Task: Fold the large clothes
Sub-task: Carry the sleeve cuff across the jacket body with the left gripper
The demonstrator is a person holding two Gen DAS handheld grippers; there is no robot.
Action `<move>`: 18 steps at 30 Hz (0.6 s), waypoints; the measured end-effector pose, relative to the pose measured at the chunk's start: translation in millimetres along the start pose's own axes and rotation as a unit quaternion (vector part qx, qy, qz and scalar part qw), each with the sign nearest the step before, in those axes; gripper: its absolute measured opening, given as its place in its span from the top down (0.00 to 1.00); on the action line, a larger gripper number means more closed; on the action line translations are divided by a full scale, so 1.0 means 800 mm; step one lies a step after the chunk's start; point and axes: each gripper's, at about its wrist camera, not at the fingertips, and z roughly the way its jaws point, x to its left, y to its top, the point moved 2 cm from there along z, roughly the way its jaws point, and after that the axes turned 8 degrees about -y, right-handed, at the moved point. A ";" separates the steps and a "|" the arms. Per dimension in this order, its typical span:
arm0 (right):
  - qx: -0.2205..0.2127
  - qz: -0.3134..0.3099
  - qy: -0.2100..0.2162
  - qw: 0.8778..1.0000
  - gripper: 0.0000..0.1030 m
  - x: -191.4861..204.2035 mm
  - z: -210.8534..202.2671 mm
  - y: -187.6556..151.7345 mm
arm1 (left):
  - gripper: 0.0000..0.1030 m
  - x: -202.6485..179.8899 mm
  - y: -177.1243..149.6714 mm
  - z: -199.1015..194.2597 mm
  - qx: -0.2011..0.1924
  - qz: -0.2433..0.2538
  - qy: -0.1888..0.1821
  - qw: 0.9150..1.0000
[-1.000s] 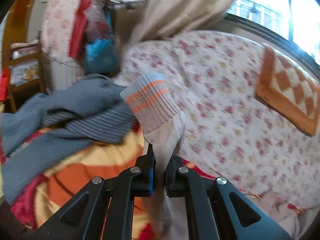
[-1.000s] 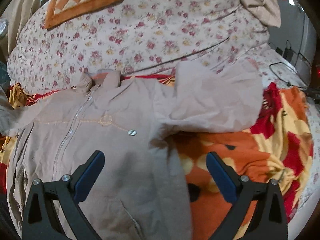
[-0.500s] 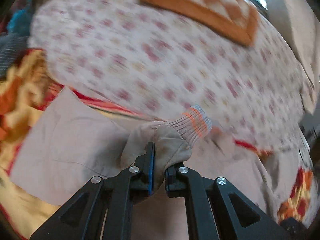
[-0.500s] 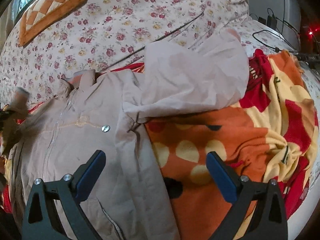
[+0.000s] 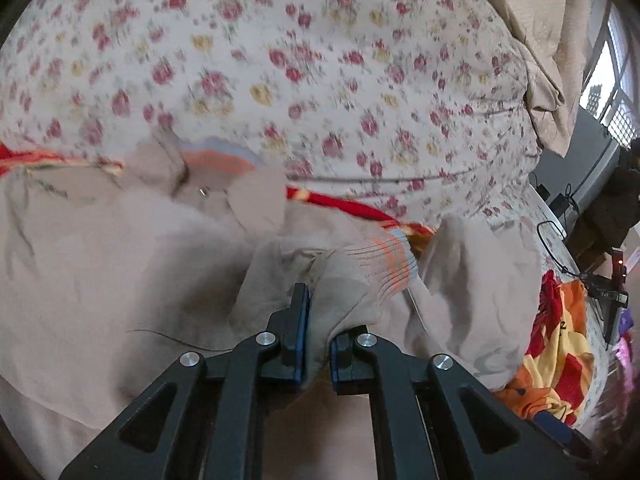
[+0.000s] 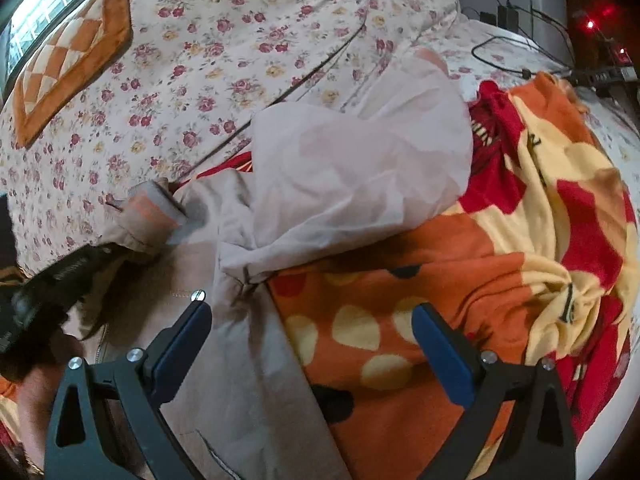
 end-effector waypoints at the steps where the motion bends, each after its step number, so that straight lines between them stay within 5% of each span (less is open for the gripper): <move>1: 0.000 -0.002 0.000 1.000 0.01 0.001 0.000 -0.001 | 0.98 -0.001 -0.003 0.005 0.007 0.002 -0.001 1.000; 6: -0.009 -0.021 -0.010 1.000 0.01 0.012 0.001 -0.002 | 0.96 0.009 -0.027 0.014 0.074 -0.005 -0.035 0.997; 11: -0.025 -0.028 -0.021 0.999 0.01 0.013 -0.002 0.000 | 0.86 0.029 -0.030 -0.037 0.112 -0.008 -0.115 0.987; 15: -0.047 -0.046 -0.035 0.997 0.01 0.020 -0.009 0.000 | 0.67 0.060 -0.021 -0.090 0.115 -0.018 -0.149 0.982; 18: -0.072 -0.076 -0.047 0.993 0.01 0.034 -0.014 -0.003 | 0.60 0.092 -0.006 -0.124 0.083 -0.026 -0.127 0.988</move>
